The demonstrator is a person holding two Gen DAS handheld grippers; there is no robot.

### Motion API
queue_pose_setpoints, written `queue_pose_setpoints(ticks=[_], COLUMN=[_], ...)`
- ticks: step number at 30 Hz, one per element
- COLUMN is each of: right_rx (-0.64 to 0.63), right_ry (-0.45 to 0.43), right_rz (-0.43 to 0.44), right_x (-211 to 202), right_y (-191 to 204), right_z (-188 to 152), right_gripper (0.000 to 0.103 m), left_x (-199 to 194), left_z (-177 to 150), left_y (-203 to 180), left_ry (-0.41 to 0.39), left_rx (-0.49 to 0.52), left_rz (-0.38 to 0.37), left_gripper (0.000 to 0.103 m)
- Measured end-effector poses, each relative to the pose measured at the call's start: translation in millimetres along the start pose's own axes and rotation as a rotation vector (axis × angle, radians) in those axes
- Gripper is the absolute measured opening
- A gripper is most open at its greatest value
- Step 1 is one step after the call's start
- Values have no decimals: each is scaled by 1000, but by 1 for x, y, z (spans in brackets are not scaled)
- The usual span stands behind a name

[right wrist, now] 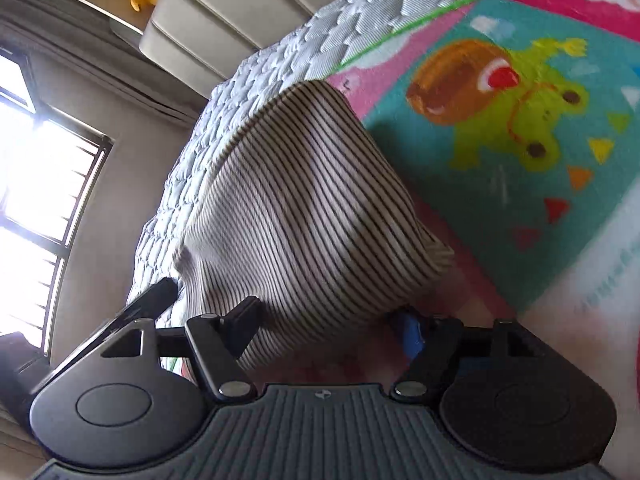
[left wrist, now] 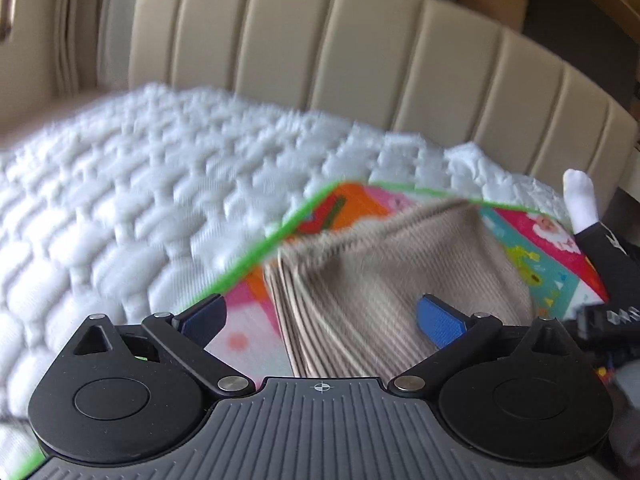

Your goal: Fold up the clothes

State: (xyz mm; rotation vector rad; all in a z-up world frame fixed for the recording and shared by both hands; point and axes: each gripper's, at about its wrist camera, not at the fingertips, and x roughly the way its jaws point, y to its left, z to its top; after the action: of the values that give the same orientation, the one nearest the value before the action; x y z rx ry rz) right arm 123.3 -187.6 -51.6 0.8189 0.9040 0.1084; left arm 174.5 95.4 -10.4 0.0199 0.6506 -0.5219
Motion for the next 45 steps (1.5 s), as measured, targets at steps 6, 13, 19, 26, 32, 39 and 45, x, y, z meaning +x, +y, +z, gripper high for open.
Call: queue_pose_setpoints(ticks=[6,13,19,26,32,39,45], right_rx=[-74,-394,-527,-451,-515,-494,-740], right_ry=[0,112,174,164,97,25,52], right_rz=[1,14,26,20,-73,-153,-325], right_x=[18,72,90,34,-3,-34,-12], right_y=[-9,20,46,13,-6,-26,-18], right_z=[46,120,142,95,52,28,-20], right_gripper=[70,73,85,97,103,103,103], left_x=[13,101,97,65,39,0,9], left_z=[37,38,19,-11,-40,-33,-33], left_y=[-10,13,12,-34,-77,-44,-20], left_ry=[18,233,184,231,253,128,126], left_rx=[245,79,-72,-87,-109,-344,-507], left_rz=[-113,-191,-183,-233,-324,-220,66], left_gripper=[103,103,103,103,103,103,103])
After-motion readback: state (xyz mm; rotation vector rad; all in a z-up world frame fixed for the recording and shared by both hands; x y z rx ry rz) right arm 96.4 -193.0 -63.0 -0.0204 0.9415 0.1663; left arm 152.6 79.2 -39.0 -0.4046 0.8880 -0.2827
